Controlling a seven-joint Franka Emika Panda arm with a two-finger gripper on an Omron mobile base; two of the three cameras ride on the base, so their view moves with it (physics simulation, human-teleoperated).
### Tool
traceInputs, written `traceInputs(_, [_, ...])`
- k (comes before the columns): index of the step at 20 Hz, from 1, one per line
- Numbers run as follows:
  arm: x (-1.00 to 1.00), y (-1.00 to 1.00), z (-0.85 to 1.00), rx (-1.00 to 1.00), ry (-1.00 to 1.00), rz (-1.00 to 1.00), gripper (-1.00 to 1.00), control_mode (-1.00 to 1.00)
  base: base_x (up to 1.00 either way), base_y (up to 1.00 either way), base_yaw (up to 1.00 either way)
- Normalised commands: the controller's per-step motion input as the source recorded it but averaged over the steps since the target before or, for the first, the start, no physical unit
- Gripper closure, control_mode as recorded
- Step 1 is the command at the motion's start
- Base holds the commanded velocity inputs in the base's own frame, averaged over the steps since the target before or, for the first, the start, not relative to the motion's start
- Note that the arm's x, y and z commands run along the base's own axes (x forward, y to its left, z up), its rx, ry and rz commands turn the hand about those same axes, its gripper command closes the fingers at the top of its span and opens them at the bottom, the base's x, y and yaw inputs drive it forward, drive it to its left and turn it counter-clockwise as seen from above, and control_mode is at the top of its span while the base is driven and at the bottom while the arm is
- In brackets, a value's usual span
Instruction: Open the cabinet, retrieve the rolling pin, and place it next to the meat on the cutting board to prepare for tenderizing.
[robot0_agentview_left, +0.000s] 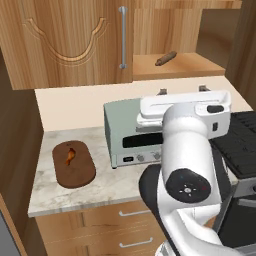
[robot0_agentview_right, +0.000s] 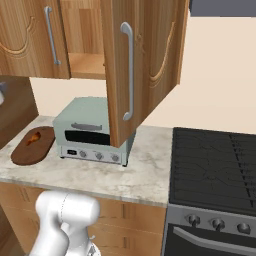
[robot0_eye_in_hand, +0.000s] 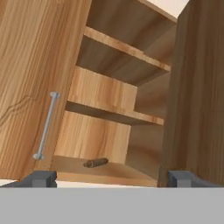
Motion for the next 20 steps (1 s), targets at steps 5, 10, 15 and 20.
traceInputs(5, [0.56, 0.16, 0.10, 0.06, -0.09, 0.13, -1.00, -1.00, 0.00, 0.00, 0.00])
traceInputs(10, [0.68, 0.17, 0.07, 0.06, -0.03, 0.09, -1.00, -1.00, 0.00, 0.00, 0.00])
traceInputs(15, [0.77, 0.15, 0.03, 0.06, 0.01, 0.05, -1.00, -1.00, 0.00, 0.00, 0.00])
traceInputs(20, [0.84, 0.14, 0.00, 0.07, 0.06, 0.05, -1.00, -1.00, 0.00, 0.00, 0.00])
